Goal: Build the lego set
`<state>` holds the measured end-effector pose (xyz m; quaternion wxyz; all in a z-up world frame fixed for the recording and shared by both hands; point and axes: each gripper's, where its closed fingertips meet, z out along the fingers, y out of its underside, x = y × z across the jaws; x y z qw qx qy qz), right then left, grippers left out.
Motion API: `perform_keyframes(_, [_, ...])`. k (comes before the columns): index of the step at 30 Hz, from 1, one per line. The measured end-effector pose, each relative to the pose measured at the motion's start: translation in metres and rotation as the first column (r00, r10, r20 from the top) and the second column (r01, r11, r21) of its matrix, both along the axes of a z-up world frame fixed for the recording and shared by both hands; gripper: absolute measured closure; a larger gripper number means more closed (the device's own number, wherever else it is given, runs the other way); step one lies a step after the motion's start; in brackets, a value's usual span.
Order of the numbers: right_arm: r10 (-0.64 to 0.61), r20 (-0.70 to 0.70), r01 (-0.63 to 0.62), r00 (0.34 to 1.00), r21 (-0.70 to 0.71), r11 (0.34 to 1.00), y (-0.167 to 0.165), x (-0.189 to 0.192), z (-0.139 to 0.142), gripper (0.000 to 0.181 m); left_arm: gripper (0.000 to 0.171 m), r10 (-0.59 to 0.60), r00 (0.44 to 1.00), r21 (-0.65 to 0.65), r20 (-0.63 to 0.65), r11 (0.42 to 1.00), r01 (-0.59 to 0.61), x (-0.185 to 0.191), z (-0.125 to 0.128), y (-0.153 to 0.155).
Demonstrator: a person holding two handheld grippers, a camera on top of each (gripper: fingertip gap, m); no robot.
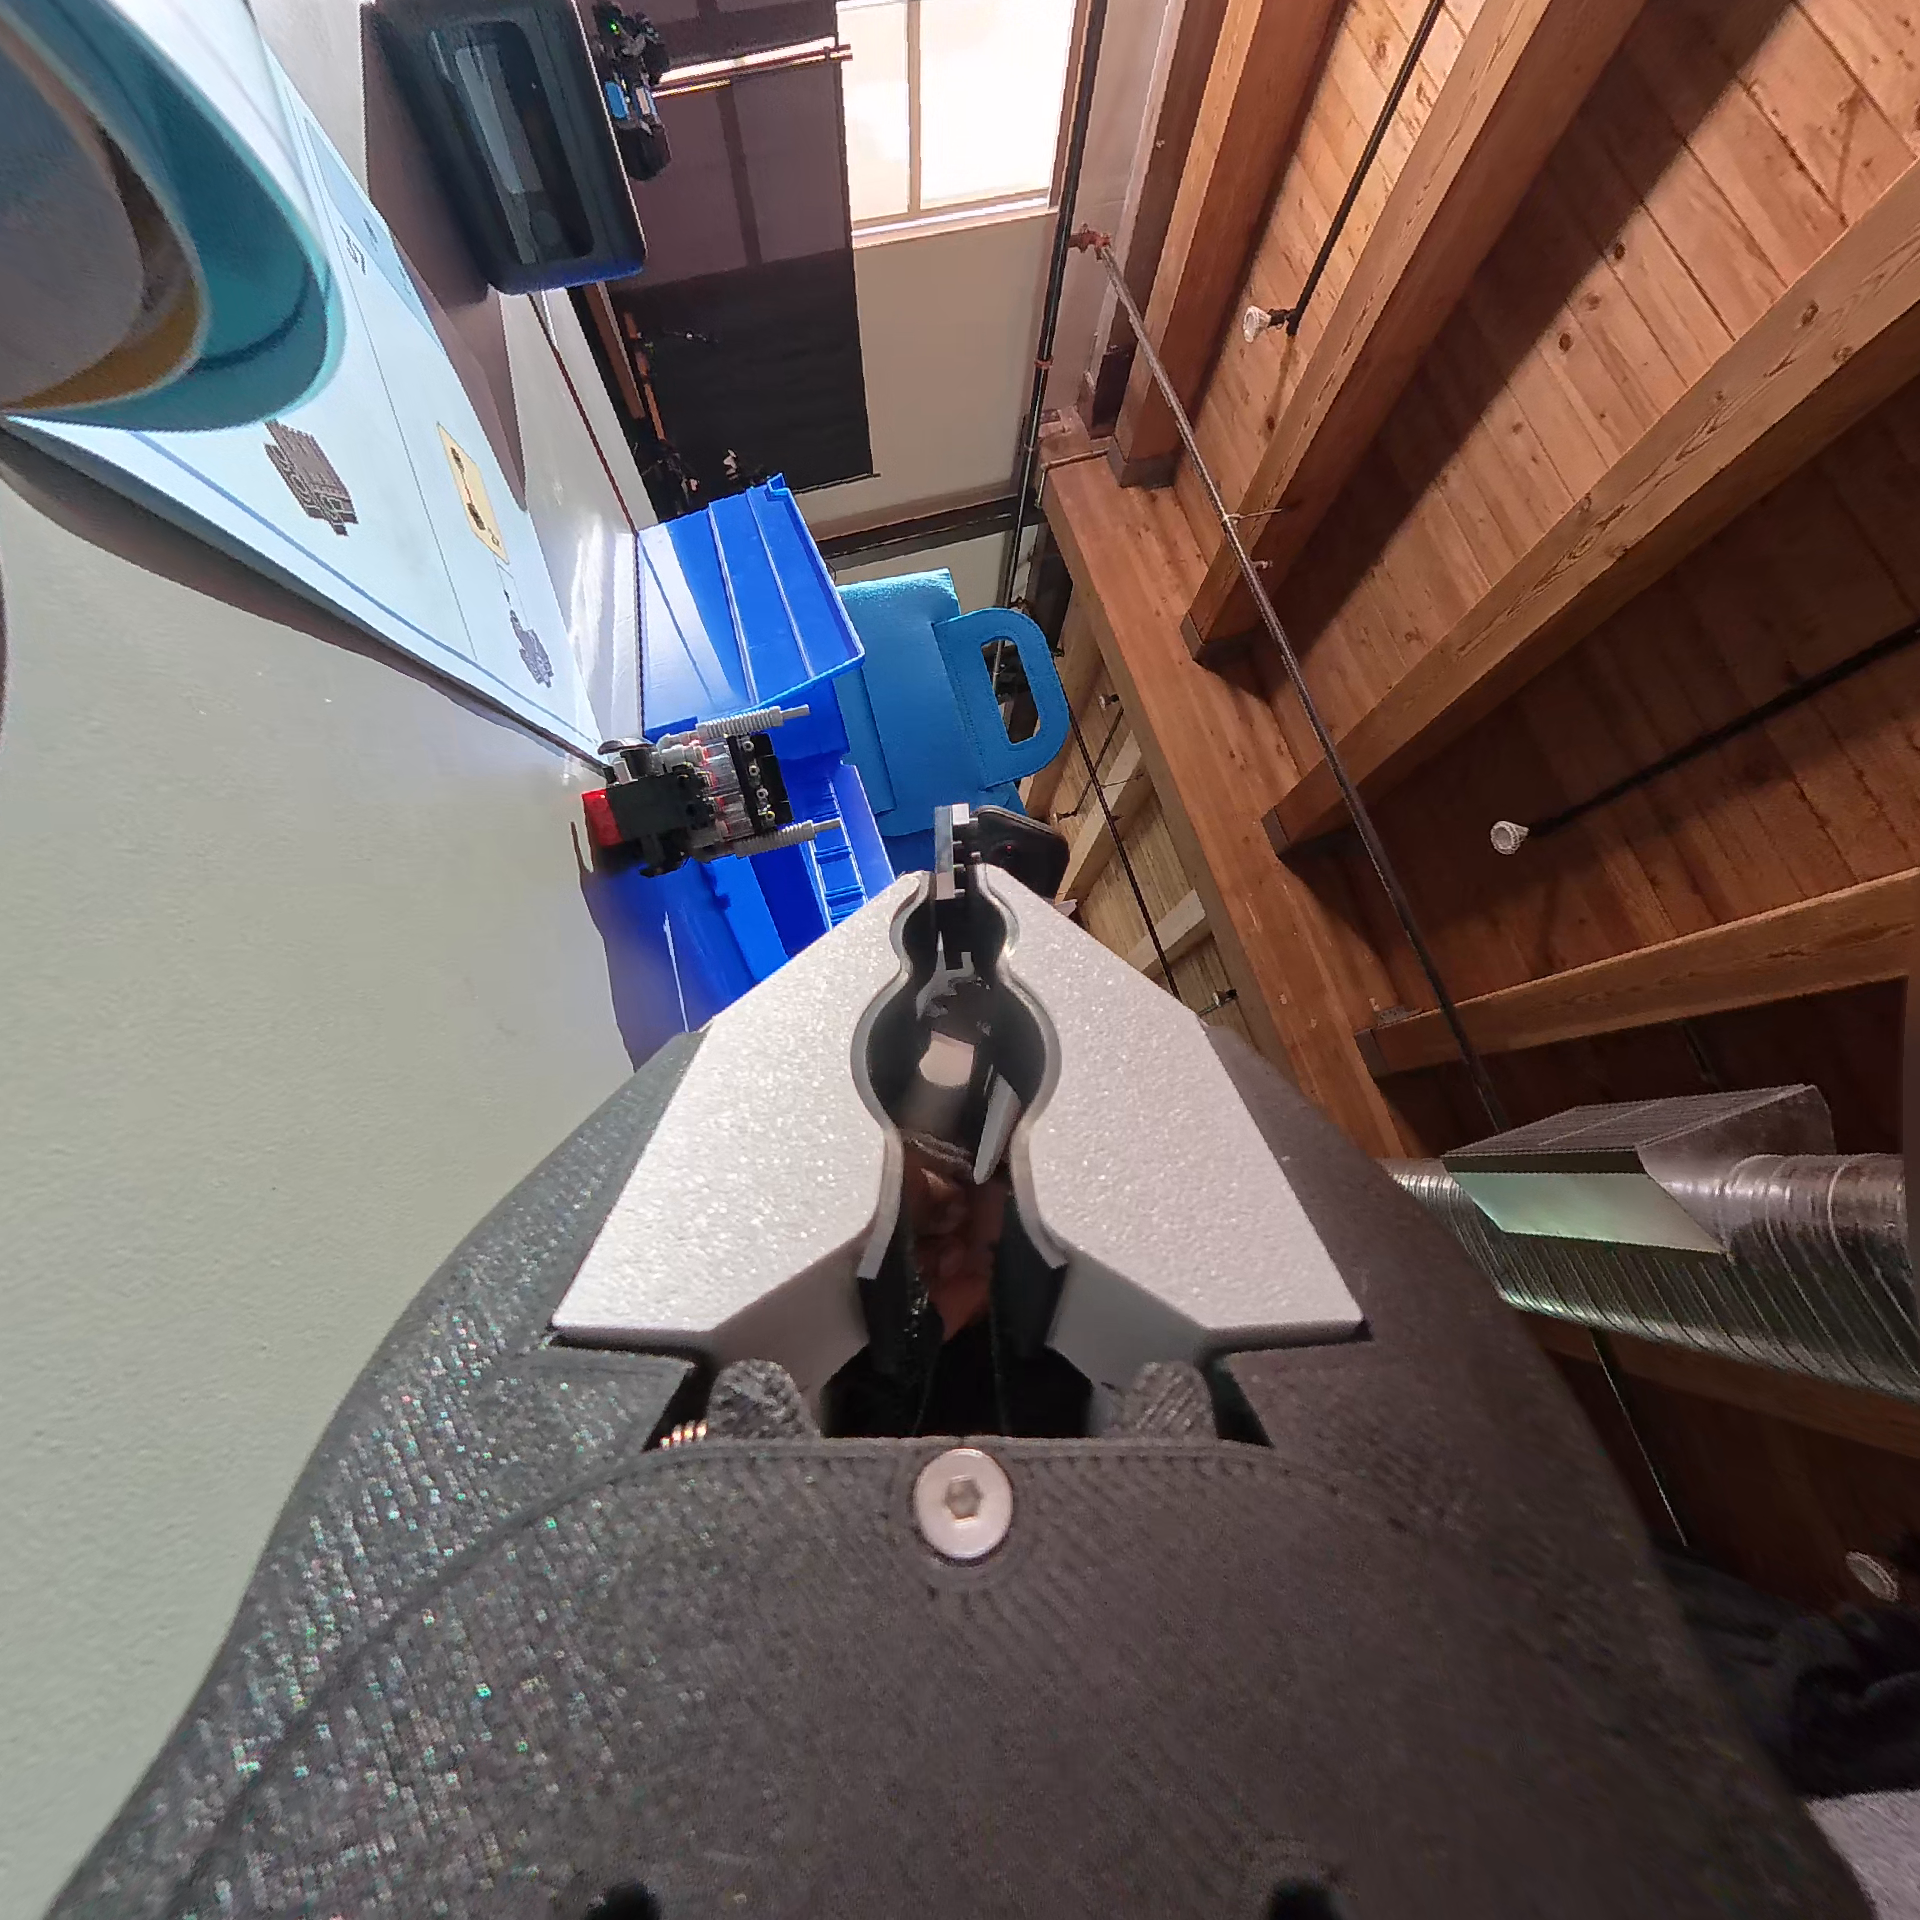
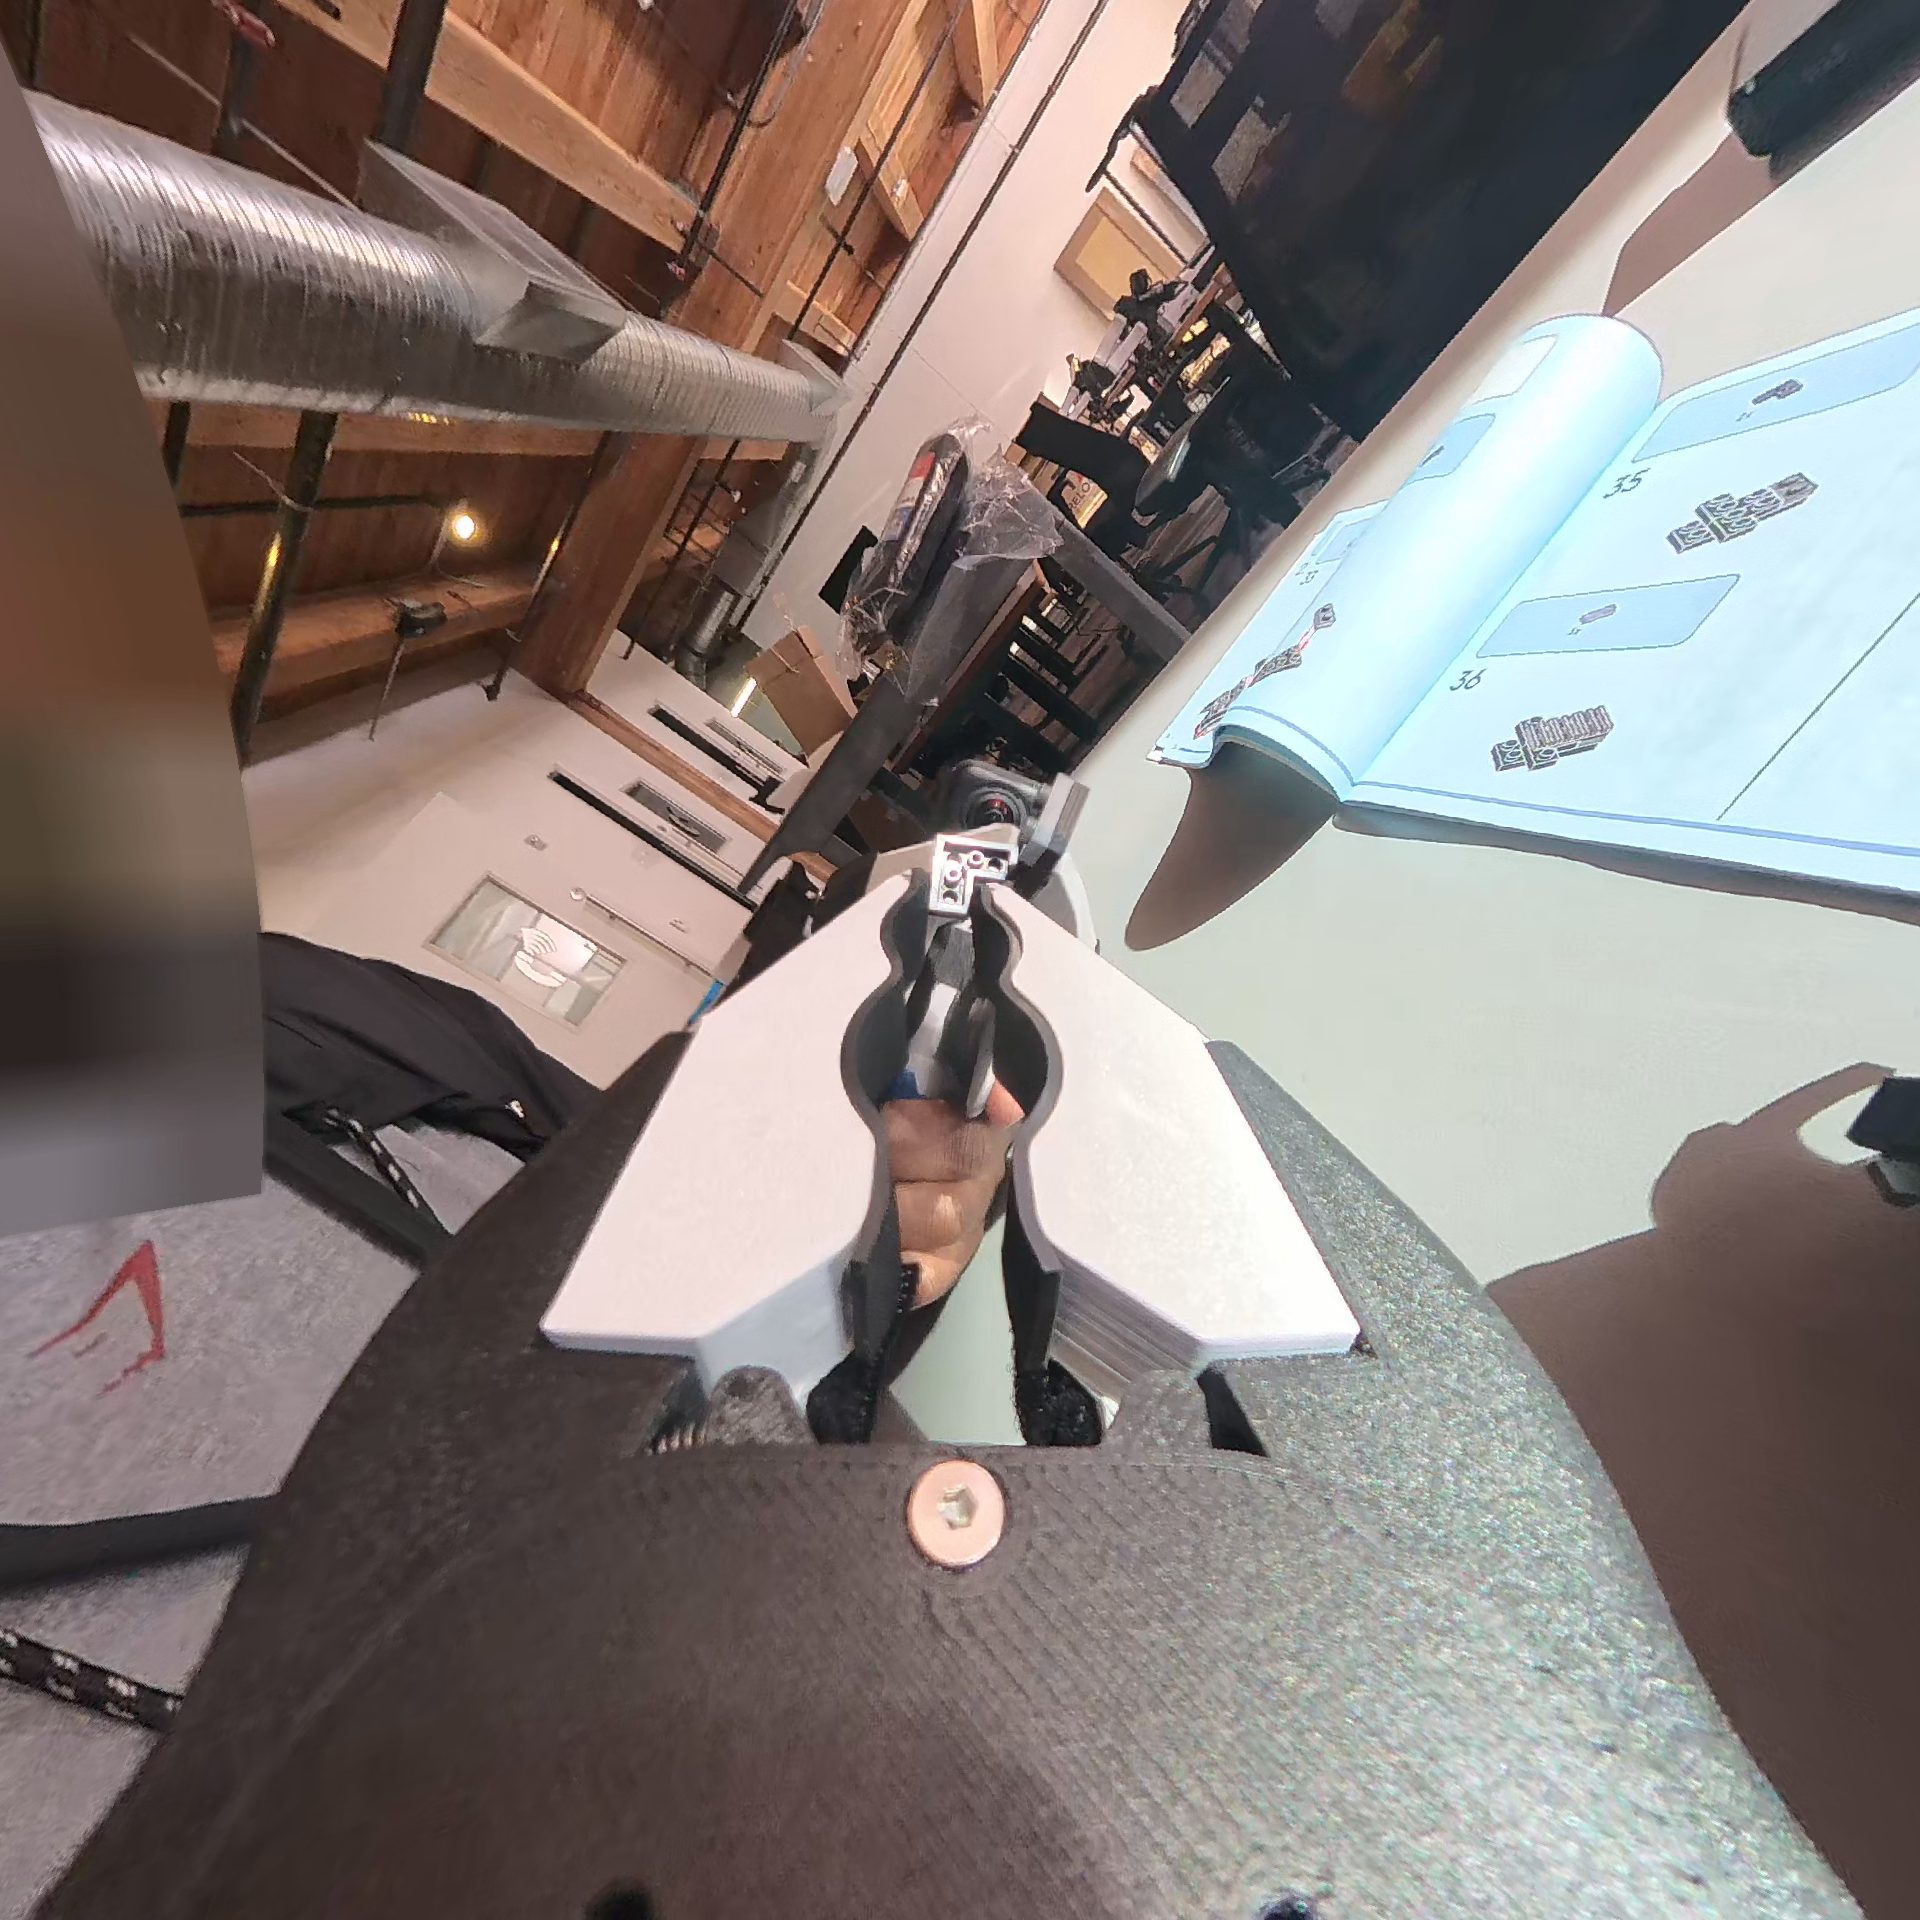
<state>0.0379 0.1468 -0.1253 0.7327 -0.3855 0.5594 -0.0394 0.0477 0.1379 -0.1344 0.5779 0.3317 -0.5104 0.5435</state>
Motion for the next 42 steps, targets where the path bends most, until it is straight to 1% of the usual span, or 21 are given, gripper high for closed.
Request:
perform_keyframes(7, [0.002,-0.012,-0.003,1.0,-0.029,1.0,0.001,0.0,-0.003,0.173,0.167,0.002,1.0,0.001,-0.003,1.0,-0.002,0.001,0.0,0.0])
perform_keyframes(14, [-0.009,-0.007,0.008,1.0,-0.159,0.987,0.003,-0.003,-0.006,0.172,0.167,0.006,1.0,0.005,-0.005,1.0,-0.006,0.002,-0.001,0.0])
perform_keyframes(28, [-0.047,-0.007,0.045,0.999,-0.177,0.983,-0.004,-0.004,-0.007,0.172,0.167,0.007,1.0,0.009,-0.004,1.0,-0.007,0.002,-0.001,0.0])
perform_keyframes(30, [-0.051,-0.004,0.049,0.999,-0.216,0.975,-0.003,-0.004,-0.008,0.172,0.167,0.007,1.0,0.01,-0.003,1.0,-0.007,0.002,-0.001,0.0])
perform_keyframes(32, [-0.068,-0.011,0.062,0.998,-0.285,0.956,-0.004,-0.004,-0.012,0.172,0.167,0.007,1.0,0.006,-0.003,1.0,-0.007,0.002,-0.001,0.0])
perform_keyframes(34, [-0.079,-0.018,0.067,0.997,-0.37,0.926,-0.003,-0.004,-0.017,0.172,0.167,0.007,1.0,0.007,-0.002,1.0,-0.007,0.002,-0.001,0.0])
perform_keyframes(38, [-0.056,-0.02,0.039,0.998,-0.498,0.866,0.003,-0.007,-0.022,0.172,0.167,0.002,1.0,0.019,0.023,1.0,-0.002,-0.001,-0.002,-0.001])
perform_keyframes(40, [-0.033,-0.05,0.003,0.998,-0.511,0.859,0.006,-0.009,-0.026,0.172,0.167,-0.019,0.999,0.031,0.051,0.999,0.017,-0.005,-0.002,-0.001])
perform_keyframes(42, [0.005,-0.099,-0.052,0.995,-0.485,0.873,0.011,-0.01,-0.028,0.172,0.167,-0.066,0.993,0.035,0.095,0.997,0.063,-0.013,-0.003,-0.002])
